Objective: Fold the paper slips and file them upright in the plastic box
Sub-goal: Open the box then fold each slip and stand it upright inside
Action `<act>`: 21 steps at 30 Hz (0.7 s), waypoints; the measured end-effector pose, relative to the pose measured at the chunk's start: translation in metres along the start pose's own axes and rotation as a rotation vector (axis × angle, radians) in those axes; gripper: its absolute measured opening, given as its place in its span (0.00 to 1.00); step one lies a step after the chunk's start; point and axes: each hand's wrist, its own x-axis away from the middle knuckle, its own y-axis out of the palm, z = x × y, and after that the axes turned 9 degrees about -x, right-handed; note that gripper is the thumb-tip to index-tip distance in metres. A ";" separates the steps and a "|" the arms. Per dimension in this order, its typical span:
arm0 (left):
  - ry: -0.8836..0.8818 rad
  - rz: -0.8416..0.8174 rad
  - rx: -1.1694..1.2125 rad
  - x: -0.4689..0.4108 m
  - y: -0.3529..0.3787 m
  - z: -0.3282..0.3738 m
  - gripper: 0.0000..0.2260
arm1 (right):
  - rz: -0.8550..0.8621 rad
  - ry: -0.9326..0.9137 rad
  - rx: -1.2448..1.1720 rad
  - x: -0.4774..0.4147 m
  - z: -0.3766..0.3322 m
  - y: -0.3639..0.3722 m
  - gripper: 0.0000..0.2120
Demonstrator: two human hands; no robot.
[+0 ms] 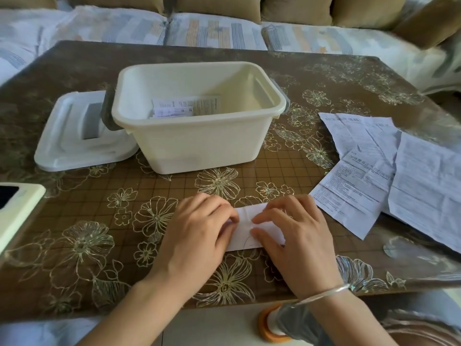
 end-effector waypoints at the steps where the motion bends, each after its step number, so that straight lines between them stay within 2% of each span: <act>1: 0.006 -0.013 0.033 0.001 -0.001 -0.004 0.05 | -0.049 -0.038 -0.005 -0.001 0.001 -0.001 0.12; 3: 0.028 -0.043 0.081 0.004 -0.002 -0.013 0.10 | -0.154 -0.097 -0.018 -0.003 0.006 -0.003 0.20; 5: 0.050 -0.080 0.090 0.008 -0.003 -0.019 0.17 | -0.223 -0.154 -0.012 -0.007 0.010 -0.007 0.24; 8: 0.062 -0.108 0.074 0.011 -0.006 -0.021 0.23 | -0.242 -0.324 0.009 -0.013 0.010 -0.012 0.19; 11: 0.063 -0.120 0.099 0.011 -0.007 -0.021 0.23 | -0.190 -0.527 0.095 -0.014 0.005 -0.014 0.12; 13: 0.056 -0.114 0.113 0.011 -0.007 -0.020 0.22 | -0.175 -0.600 0.149 -0.010 0.001 -0.014 0.08; 15: 0.053 -0.103 0.117 0.011 -0.008 -0.018 0.21 | -0.166 -0.572 0.213 -0.005 -0.001 -0.011 0.08; 18: 0.048 -0.093 0.107 0.011 -0.007 -0.017 0.19 | -0.113 -0.389 0.259 0.000 -0.001 -0.007 0.07; 21: 0.043 -0.074 0.094 0.012 -0.007 -0.016 0.15 | -0.067 -0.262 0.164 0.003 0.000 -0.008 0.06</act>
